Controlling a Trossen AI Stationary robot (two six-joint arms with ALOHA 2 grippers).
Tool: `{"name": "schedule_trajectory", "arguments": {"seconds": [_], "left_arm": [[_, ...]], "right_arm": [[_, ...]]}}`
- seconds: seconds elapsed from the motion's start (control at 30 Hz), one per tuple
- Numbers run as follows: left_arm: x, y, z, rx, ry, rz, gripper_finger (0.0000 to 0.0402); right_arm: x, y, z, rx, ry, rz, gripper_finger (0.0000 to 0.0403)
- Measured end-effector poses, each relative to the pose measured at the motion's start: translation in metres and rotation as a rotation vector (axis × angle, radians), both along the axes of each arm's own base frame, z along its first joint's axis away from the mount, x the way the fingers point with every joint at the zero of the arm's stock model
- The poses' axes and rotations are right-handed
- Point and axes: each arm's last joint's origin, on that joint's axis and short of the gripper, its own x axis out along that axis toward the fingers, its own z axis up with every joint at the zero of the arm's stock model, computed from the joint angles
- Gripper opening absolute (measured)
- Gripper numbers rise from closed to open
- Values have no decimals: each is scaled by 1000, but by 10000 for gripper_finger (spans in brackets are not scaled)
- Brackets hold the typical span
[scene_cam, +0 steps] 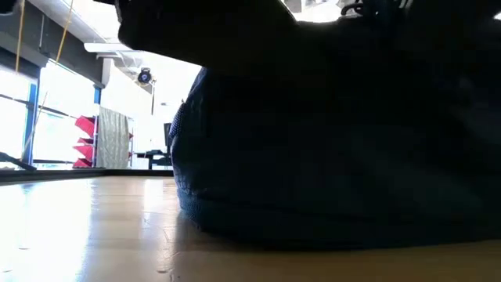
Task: Unpack backpack
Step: Close the black backpack
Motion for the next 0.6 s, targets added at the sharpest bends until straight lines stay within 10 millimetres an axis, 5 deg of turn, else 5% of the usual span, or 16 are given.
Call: {"name": "schedule_trajectory", "arguments": {"seconds": [0.33,0.6], "left_arm": [[-7,-6,3,53,-73,103,1],[-6,-8,10,65,-104,132,0]], "right_arm": [[7,2,5,105,-102,-134,132],[7,0,5,97,-215,-318,122]]}}
